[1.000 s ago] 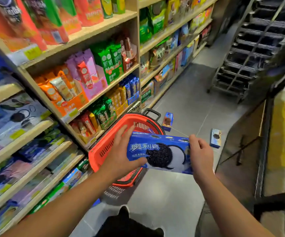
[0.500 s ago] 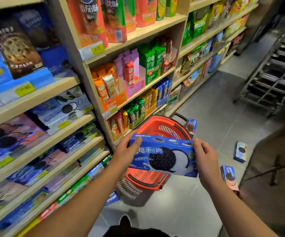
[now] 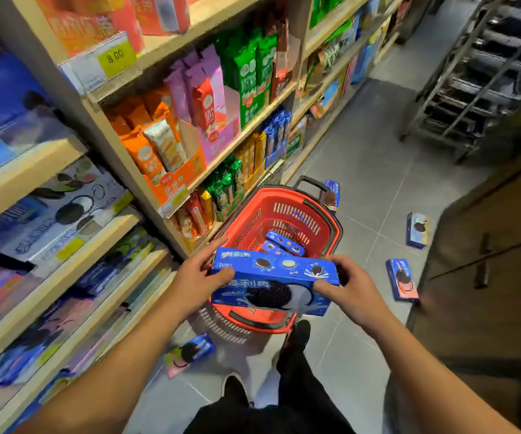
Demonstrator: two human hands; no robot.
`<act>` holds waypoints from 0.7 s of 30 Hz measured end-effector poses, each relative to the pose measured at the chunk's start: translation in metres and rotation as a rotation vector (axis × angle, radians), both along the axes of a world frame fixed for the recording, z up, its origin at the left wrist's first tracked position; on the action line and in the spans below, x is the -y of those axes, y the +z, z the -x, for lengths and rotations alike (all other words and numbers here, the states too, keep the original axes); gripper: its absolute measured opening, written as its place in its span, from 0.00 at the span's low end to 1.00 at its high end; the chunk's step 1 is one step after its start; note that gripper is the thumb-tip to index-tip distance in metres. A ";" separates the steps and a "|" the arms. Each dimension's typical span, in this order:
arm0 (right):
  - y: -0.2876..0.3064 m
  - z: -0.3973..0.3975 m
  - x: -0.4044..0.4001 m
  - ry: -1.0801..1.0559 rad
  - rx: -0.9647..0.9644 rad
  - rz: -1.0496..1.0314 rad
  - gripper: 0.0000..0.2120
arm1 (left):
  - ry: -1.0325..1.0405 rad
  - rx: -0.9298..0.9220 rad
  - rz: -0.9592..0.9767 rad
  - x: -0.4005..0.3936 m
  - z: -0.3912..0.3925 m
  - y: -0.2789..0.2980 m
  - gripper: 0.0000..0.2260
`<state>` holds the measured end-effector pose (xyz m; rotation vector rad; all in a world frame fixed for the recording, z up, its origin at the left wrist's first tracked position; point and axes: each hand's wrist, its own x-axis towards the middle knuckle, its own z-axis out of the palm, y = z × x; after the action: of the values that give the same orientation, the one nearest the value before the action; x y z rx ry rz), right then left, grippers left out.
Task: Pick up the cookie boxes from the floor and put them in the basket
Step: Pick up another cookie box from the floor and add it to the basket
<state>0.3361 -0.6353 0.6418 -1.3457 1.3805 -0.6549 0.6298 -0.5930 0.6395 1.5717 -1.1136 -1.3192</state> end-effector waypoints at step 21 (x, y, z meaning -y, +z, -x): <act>-0.206 0.007 0.197 0.132 -0.216 -0.072 0.30 | -0.127 0.553 -0.192 0.200 0.041 -0.202 0.34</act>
<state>0.3294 -0.8320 0.4361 -1.4689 1.4563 -0.3768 0.5893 -0.7925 0.4376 2.1170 -1.4693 -1.1233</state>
